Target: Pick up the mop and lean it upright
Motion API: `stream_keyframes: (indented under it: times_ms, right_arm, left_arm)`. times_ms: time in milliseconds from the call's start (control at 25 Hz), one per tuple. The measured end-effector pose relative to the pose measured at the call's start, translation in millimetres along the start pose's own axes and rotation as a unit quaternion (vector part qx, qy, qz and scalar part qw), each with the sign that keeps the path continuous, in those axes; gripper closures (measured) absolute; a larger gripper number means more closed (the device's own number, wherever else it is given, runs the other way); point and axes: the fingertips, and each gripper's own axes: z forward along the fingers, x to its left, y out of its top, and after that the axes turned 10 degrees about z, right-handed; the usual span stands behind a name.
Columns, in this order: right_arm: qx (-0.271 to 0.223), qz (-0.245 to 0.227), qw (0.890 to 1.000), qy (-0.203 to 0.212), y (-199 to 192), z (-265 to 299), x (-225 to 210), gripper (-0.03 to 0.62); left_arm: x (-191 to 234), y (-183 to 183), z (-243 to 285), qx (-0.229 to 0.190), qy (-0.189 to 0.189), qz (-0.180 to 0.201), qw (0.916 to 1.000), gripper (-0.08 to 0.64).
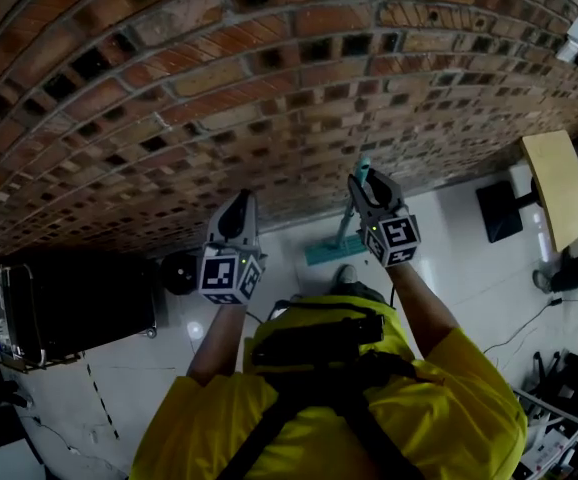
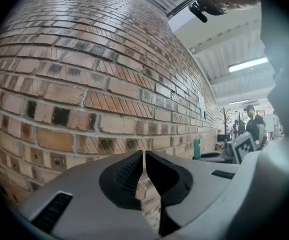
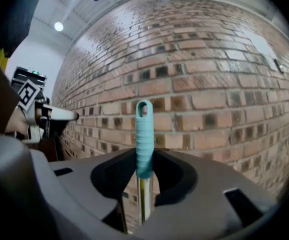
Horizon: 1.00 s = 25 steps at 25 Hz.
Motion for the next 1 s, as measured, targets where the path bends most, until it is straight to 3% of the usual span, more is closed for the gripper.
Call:
stream_keyframes:
  times_ms: [160, 400, 680, 1000]
  right_arm:
    - [0.058, 0.006, 0.998, -0.025, -85, 32, -30, 0.477]
    - [0.123, 0.017, 0.991, -0.055, -161, 72, -66, 0.48]
    - [0.142, 0.016, 0.987, -0.072, -165, 118, -77, 0.479]
    - [0.154, 0.01, 0.984, -0.091, -162, 141, -88, 0.476]
  left_arm:
    - [-3, -17, -2, 0.017, -0.003, -0.01, 0.9998, 0.535]
    - [-5, -39, 2, 0.03, 0.003, 0.002, 0.9995, 0.535]
    - [-9, -63, 13, 0.054, 0.007, -0.013, 0.9984, 0.535]
    - [-9, -63, 30, 0.055, 0.012, -0.013, 0.9983, 0.535]
